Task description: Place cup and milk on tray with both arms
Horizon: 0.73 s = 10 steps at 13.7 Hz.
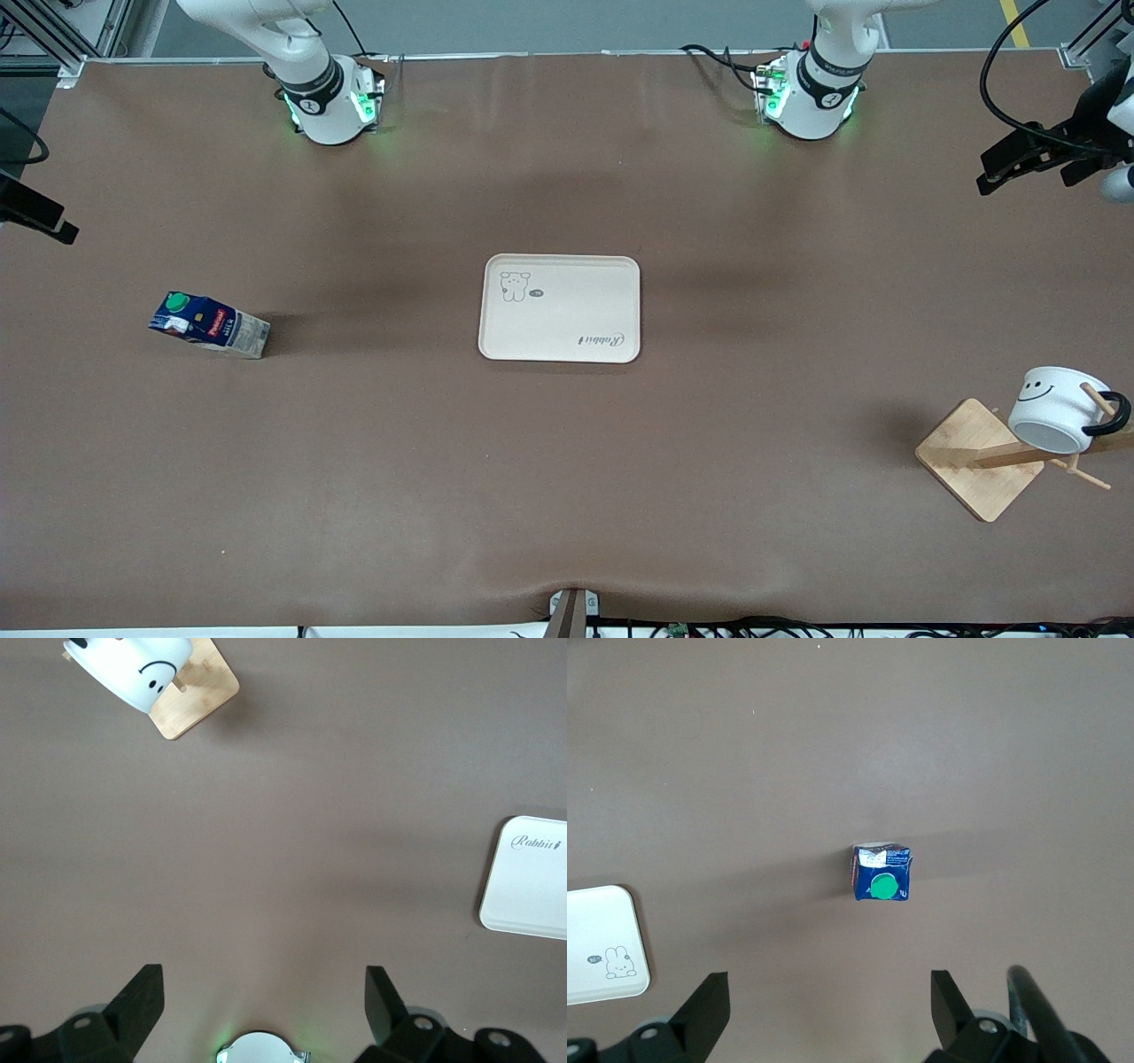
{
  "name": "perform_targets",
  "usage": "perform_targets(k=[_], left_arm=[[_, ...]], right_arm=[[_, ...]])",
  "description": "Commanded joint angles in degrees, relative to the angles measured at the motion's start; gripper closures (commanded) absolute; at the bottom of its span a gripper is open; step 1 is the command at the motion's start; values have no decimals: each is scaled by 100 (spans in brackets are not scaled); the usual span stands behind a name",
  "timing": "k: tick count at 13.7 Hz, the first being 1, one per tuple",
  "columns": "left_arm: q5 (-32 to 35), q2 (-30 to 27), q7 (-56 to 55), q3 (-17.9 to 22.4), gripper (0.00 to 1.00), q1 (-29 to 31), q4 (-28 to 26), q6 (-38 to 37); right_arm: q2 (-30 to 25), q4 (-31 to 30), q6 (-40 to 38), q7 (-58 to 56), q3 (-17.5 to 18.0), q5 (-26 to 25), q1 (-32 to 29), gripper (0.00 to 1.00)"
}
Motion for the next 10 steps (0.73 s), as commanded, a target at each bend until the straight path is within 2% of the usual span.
perform_targets(k=[1, 4, 7, 10], left_arm=[[108, 176, -22, -12, 0, 12, 279, -117], [203, 221, -39, 14, 0, 3, 341, -117], [643, 370, 83, -3, 0, 12, 517, -108], [618, 493, 136, 5, 0, 29, 499, -21]], right_arm=[[43, 76, -3, -61, 45, -31, -94, 0], [43, 76, -3, -61, 53, -31, -94, 0], [43, 76, -3, -61, 45, -31, -94, 0], [43, 76, -3, -61, 53, -31, -94, 0]])
